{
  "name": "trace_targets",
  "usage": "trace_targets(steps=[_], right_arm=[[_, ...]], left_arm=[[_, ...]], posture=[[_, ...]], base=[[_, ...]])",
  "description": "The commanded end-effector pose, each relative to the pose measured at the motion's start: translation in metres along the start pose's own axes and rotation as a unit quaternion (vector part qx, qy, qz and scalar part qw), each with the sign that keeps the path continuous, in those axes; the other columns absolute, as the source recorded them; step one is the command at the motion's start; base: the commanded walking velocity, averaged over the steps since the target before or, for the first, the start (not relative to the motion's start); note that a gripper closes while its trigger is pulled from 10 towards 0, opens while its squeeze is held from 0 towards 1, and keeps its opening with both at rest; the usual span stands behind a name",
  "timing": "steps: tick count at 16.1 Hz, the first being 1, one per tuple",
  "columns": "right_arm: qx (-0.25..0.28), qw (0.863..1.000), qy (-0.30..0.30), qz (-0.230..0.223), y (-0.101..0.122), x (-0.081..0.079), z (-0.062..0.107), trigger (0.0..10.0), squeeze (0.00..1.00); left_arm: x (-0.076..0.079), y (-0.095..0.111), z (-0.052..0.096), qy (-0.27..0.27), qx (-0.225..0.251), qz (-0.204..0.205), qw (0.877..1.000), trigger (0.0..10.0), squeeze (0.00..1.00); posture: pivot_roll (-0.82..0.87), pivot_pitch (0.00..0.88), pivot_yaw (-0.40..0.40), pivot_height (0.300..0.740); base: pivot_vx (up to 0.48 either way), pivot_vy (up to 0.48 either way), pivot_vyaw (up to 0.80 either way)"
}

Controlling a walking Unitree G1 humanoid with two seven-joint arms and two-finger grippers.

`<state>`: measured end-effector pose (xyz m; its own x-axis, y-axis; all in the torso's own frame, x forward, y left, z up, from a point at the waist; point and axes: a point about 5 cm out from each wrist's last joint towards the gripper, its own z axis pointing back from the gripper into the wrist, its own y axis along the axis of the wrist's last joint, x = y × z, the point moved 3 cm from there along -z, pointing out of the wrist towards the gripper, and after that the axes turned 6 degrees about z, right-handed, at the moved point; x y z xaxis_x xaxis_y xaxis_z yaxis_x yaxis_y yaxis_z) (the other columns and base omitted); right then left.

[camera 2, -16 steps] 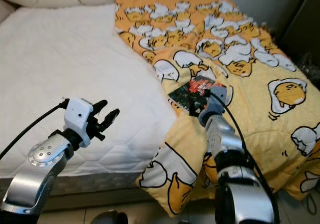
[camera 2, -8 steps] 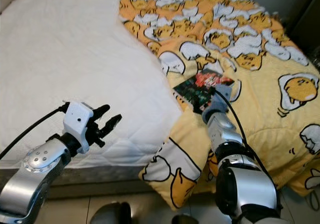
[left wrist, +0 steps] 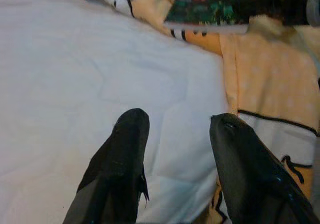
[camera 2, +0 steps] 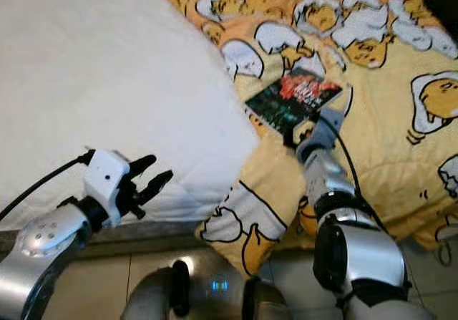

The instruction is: Clean up the room

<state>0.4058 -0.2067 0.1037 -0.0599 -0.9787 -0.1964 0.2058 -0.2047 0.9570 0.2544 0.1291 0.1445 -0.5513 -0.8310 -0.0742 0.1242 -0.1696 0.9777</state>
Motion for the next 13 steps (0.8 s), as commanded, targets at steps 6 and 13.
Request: trace_targets(steps=[6, 13], right_arm=[[0.144, 0.989, 0.021, -0.023, 0.049, -0.016, 0.000, 10.0, 0.00], [0.065, 0.991, 0.033, -0.111, 0.020, -0.020, -0.004, 10.0, 0.00]], left_arm=[[0.006, 0.001, 0.010, 0.000, -0.007, 0.006, 1.000, 10.0, 0.00], [0.008, 0.006, 0.008, -0.014, -0.005, 0.004, 1.000, 10.0, 0.00]], posture=[[0.24, 0.311, -0.005, 0.740], [0.26, 0.319, 0.003, 0.740]], base=[[0.000, 0.000, 0.00], [0.000, 0.000, 0.00]])
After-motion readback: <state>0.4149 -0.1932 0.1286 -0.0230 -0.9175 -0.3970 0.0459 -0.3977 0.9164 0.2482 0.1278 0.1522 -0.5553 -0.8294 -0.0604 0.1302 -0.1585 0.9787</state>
